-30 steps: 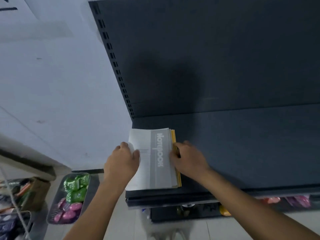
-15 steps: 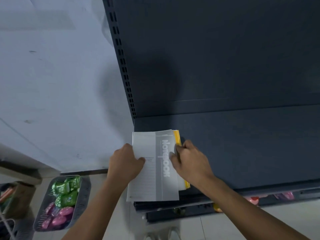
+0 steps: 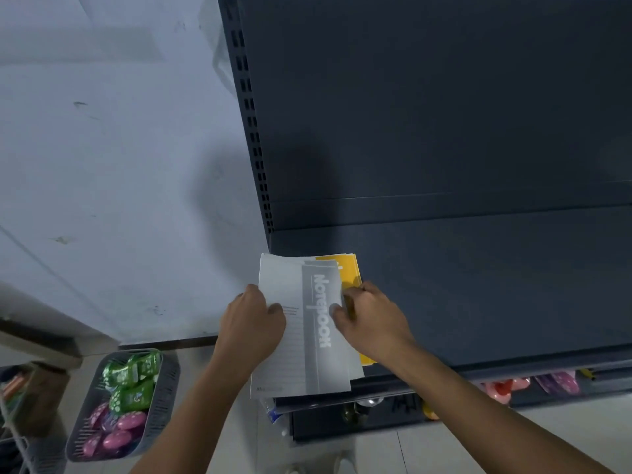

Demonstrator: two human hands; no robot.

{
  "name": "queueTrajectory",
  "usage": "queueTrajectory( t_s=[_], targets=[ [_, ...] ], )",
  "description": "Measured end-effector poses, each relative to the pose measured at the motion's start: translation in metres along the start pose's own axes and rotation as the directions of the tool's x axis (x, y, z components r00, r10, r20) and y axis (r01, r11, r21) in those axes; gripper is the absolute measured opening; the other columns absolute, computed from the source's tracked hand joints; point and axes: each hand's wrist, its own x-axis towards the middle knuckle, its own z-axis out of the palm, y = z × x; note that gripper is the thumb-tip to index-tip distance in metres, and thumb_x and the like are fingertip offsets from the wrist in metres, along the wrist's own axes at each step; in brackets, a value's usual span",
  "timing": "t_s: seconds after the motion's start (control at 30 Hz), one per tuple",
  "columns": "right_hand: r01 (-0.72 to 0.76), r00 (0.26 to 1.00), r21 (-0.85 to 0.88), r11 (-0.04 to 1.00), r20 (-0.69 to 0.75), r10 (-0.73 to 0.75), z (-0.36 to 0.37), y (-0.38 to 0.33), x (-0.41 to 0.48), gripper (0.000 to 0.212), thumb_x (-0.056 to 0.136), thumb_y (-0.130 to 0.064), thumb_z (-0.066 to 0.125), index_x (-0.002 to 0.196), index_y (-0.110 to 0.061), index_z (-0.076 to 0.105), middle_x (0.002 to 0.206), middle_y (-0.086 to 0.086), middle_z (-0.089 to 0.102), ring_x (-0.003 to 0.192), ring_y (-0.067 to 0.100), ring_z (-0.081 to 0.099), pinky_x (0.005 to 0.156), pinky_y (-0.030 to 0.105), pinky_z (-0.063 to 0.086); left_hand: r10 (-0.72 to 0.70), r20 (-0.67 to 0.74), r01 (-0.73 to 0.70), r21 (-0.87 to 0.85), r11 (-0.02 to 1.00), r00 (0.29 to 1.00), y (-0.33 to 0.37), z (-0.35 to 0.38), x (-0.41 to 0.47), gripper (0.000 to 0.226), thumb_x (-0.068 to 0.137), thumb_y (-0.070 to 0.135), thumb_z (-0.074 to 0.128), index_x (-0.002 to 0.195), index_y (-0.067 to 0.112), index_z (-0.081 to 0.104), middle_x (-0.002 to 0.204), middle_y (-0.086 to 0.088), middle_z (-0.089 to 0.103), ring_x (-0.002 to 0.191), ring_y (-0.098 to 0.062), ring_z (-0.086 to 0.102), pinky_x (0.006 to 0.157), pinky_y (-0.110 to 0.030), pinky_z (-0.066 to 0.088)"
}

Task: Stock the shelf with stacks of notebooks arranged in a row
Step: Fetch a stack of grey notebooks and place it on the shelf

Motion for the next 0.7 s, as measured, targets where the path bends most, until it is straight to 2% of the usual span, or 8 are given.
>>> queueTrajectory(
  t_s=[0.07,0.2,0.3,0.33,0.4,0.47,0.6,0.7],
  targets=[
    [-0.031,0.999,0.042,0.999,-0.008,0.031,0.0,0.0,0.001,0.034,0.098,-0.046,0.05,0.076,-0.02,0.046,0.091,-0.004,0.049,0.079,0.02,0.054,0.067,0.036,0.051,0.023,0.018,-0.022,-0.057,0.998,1.0,0.001,-0.003,-0.002,0.013,0.102,0.022,0.049,0.104,0.012,0.04,0.085,0.006,0.046,0.072,-0.007,0.046,0.056,-0.022,0.035],
    [-0.125,0.992,0.226,0.966,0.025,0.123,-0.005,-0.001,0.002,0.034,0.097,-0.05,0.052,0.08,-0.021,0.046,0.083,-0.003,0.056,0.08,0.018,0.059,0.069,0.038,0.053,0.085,0.028,-0.077,-0.211,0.975,0.996,0.003,-0.009,-0.002,0.016,0.103,0.024,0.049,0.114,0.013,0.043,0.092,0.01,0.051,0.081,-0.005,0.051,0.06,-0.023,0.04],
    [-0.22,0.975,0.448,0.866,0.084,0.204,-0.021,-0.002,-0.001,0.028,0.097,-0.044,0.058,0.084,-0.021,0.05,0.076,-0.006,0.053,0.07,0.01,0.055,0.061,0.027,0.045,0.117,0.05,-0.097,-0.297,0.95,0.992,0.007,-0.011,0.002,0.025,0.102,0.03,0.051,0.123,0.016,0.048,0.102,0.007,0.059,0.09,-0.011,0.058,0.076,-0.034,0.051],
    [-0.227,0.974,0.477,0.849,0.087,0.211,-0.027,0.0,-0.002,0.025,0.097,-0.042,0.061,0.087,-0.02,0.053,0.078,-0.007,0.055,0.07,0.008,0.055,0.059,0.024,0.042,0.138,0.06,-0.115,-0.286,0.951,0.989,0.01,-0.011,0.003,0.028,0.102,0.033,0.052,0.125,0.017,0.048,0.105,0.005,0.061,0.092,-0.012,0.059,0.079,-0.036,0.052],
    [-0.221,0.975,0.483,0.847,0.08,0.209,-0.038,0.006,-0.004,0.018,0.095,-0.037,0.065,0.096,-0.02,0.059,0.087,-0.007,0.063,0.078,0.006,0.061,0.06,0.021,0.044,0.191,0.082,-0.173,-0.19,0.966,0.978,0.017,-0.008,0.007,0.034,0.102,0.037,0.05,0.127,0.015,0.049,0.109,0.002,0.062,0.089,-0.011,0.059,0.072,-0.03,0.049],
    [-0.229,0.972,0.47,0.853,0.066,0.225,-0.045,0.014,-0.008,0.012,0.095,-0.032,0.066,0.096,-0.021,0.062,0.09,-0.006,0.068,0.08,0.005,0.064,0.06,0.019,0.045,0.228,0.087,-0.221,-0.078,0.972,0.97,0.028,-0.002,0.01,0.037,0.102,0.04,0.048,0.128,0.012,0.05,0.113,-0.003,0.063,0.092,-0.016,0.06,0.073,-0.031,0.047],
    [-0.267,0.951,0.46,0.847,-0.018,0.31,-0.06,0.035,-0.026,0.027,0.095,-0.033,0.066,0.101,-0.007,0.066,0.094,0.009,0.072,0.083,0.017,0.068,0.068,0.029,0.054,0.314,0.065,-0.316,0.018,0.949,0.947,0.06,0.009,0.0,0.04,0.102,0.042,0.047,0.126,0.011,0.052,0.115,-0.008,0.064,0.097,-0.023,0.06,0.077,-0.032,0.044],
    [-0.275,0.936,0.42,0.865,-0.09,0.341,-0.081,0.053,-0.043,0.022,0.097,-0.033,0.063,0.106,-0.014,0.068,0.088,-0.003,0.071,0.083,0.01,0.066,0.065,0.02,0.049,0.415,0.062,-0.418,0.037,0.908,0.908,0.089,0.019,-0.006,0.037,0.1,0.041,0.051,0.12,0.01,0.052,0.108,-0.003,0.065,0.087,-0.017,0.057,0.07,-0.029,0.044]
  ],
)
